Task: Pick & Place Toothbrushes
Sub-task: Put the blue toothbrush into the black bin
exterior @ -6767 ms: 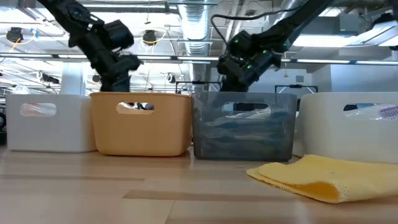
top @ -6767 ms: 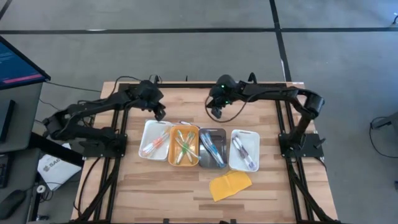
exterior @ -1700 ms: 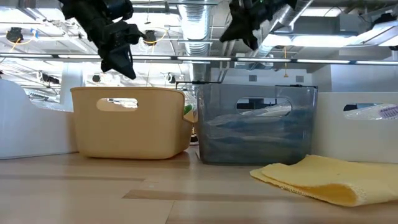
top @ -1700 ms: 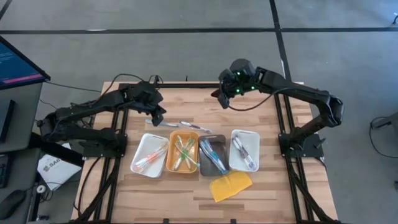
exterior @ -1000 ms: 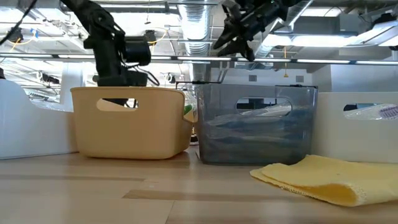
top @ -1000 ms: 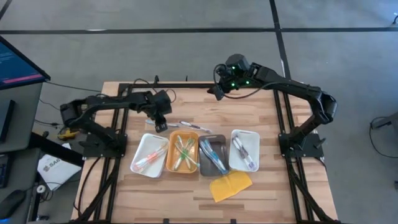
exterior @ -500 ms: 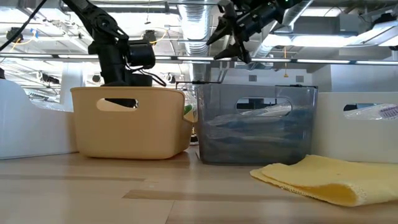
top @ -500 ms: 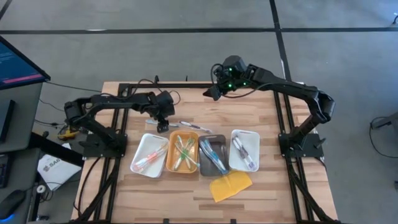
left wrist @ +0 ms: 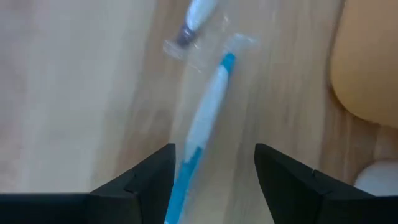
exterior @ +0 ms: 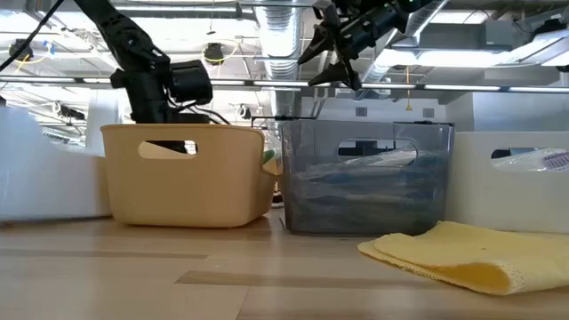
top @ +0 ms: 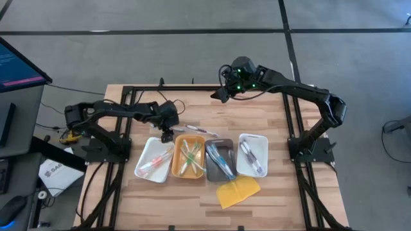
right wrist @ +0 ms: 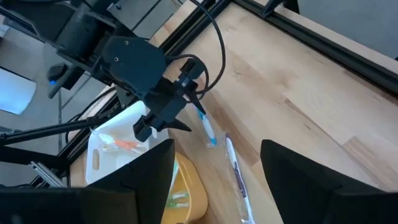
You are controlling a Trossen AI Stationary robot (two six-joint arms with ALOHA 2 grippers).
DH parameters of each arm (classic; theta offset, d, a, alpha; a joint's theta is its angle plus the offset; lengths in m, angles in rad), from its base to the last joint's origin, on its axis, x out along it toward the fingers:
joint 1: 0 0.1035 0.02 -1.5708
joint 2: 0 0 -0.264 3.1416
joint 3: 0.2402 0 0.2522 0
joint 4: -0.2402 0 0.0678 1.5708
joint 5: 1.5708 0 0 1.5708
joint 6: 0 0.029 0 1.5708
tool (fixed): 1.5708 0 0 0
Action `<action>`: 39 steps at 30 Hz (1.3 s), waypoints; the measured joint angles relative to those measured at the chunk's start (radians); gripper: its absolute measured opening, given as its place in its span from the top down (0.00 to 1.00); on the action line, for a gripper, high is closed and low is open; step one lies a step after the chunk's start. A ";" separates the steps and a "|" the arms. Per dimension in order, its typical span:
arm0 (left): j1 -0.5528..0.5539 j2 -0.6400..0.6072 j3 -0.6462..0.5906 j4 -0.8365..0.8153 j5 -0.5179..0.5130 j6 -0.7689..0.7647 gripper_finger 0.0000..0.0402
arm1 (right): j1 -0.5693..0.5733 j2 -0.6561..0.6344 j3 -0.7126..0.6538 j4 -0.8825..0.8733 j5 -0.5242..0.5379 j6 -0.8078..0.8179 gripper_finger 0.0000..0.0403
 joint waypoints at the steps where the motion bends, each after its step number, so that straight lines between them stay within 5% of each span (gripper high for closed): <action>1: 0.000 0.000 -0.006 0.016 -0.016 0.002 0.47 | 0.000 0.000 0.000 0.000 0.000 0.000 0.42; 5: 0.000 0.005 -0.023 0.042 -0.111 0.013 0.51 | 0.000 0.000 0.000 -0.006 0.000 0.000 0.42; 19: -0.008 0.000 -0.034 0.044 -0.075 0.005 0.81 | 0.000 0.000 0.000 -0.010 -0.019 0.000 0.42; 39: -0.013 -0.003 -0.034 0.033 -0.080 -0.044 0.82 | 0.000 0.000 0.000 -0.012 -0.042 0.000 0.42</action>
